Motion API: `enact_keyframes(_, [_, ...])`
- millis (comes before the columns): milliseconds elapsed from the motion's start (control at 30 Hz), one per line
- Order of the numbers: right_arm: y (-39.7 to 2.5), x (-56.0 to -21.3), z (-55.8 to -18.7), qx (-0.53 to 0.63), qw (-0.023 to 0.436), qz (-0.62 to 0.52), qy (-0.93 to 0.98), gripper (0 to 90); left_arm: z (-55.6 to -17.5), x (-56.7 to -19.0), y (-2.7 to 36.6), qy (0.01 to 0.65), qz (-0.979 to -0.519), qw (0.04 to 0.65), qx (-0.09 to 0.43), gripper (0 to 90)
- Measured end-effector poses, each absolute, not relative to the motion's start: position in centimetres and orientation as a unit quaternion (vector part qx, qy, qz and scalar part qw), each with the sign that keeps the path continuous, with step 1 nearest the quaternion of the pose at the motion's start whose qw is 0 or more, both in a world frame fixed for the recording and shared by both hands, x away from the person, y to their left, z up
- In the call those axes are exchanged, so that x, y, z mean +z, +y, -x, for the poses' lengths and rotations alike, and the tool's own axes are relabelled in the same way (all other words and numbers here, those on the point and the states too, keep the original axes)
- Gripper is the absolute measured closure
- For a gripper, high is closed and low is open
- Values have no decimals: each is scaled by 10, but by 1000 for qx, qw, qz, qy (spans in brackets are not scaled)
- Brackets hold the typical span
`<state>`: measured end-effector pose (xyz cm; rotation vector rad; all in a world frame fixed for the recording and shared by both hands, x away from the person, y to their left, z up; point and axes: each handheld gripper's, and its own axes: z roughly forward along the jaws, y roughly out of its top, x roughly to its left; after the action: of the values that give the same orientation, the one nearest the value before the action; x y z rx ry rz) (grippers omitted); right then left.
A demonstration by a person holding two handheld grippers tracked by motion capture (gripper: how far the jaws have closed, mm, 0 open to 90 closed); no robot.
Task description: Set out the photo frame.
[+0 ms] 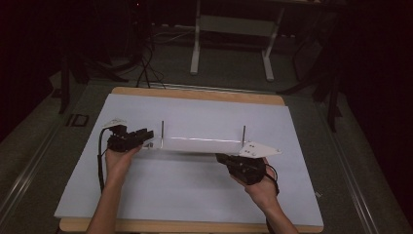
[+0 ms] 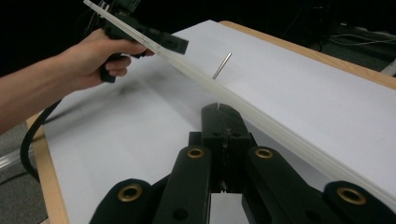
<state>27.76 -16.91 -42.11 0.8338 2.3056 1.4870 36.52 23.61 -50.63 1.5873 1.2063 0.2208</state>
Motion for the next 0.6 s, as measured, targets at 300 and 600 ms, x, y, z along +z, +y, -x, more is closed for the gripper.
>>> enact_keyframes(300, [-169,-415,-282,514,141,-288,796,900,-355,-510,239,492,-674,543,96,567])
enact_keyframes(600, [-170,-409,-289,517,145,-293,791,900,-350,-507,242,480,-684,537,115,548])
